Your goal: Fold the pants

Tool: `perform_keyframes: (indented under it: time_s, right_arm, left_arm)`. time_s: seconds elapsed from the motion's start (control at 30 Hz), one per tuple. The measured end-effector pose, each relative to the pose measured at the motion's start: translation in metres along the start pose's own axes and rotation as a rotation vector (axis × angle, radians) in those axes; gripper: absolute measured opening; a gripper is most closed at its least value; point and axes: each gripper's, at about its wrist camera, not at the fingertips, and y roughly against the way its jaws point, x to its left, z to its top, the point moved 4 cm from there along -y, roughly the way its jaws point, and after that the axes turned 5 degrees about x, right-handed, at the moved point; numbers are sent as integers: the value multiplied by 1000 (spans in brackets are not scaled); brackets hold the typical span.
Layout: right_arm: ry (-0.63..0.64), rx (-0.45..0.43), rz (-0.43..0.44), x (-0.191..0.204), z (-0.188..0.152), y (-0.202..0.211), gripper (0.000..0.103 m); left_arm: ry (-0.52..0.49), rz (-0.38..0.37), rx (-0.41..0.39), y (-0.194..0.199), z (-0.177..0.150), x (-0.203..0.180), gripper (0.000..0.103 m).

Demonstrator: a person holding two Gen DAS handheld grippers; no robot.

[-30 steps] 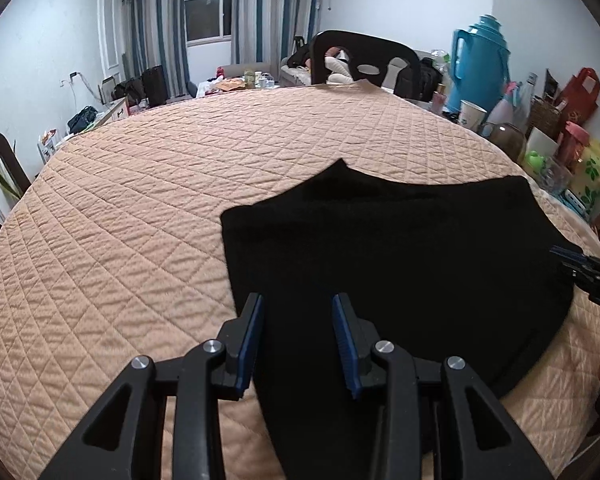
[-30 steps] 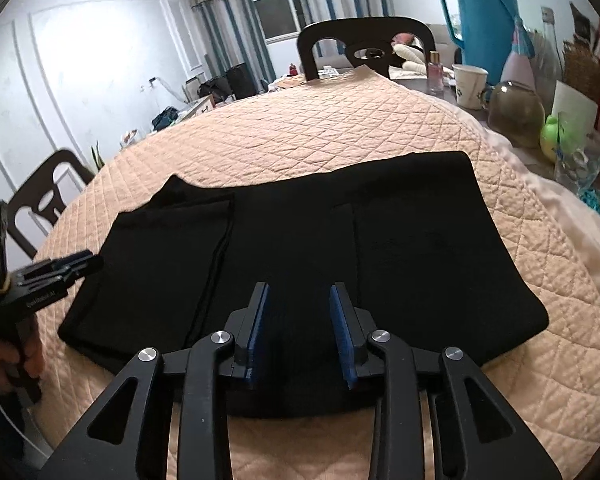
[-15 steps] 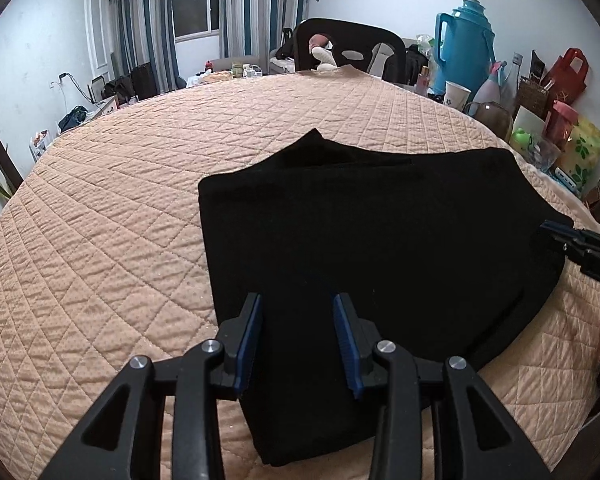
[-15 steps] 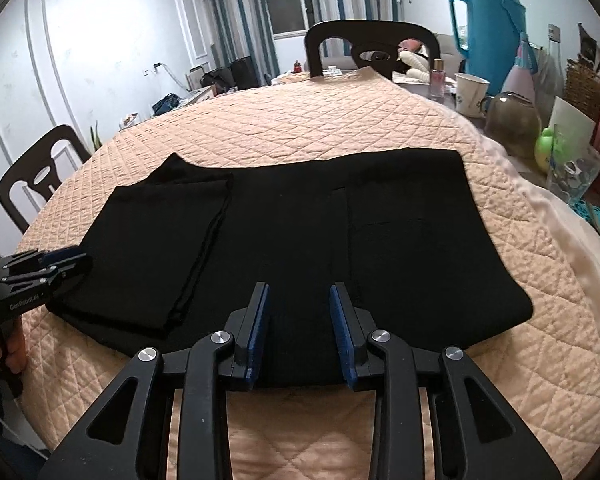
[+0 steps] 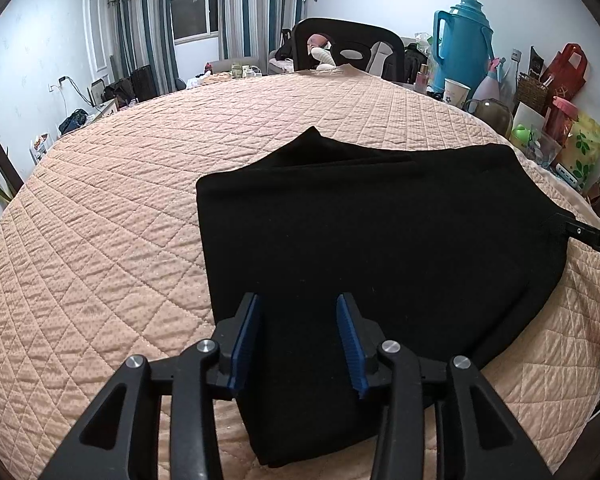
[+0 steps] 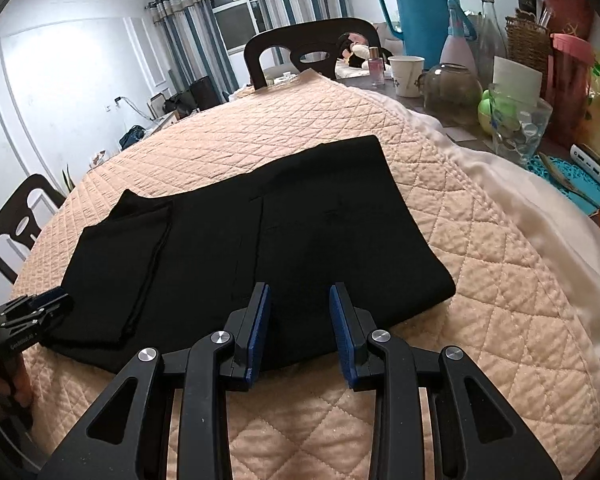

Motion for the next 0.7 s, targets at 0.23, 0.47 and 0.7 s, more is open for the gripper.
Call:
perform_keyframes:
  time_s: [0.23,0.47,0.7]
  right_arm:
    - [-56,-4,13,-10,-6,11,32]
    - [-115,9,-20,-23,-16,19,45]
    - [-282,30,59,-50,-17,5,49]
  left_arm:
    - [3,-6,-1,-1,0,-1,47]
    - [-1,-11,1,-1,0,-2,50]
    - [-3,-13,1,-2,0,-4,52]
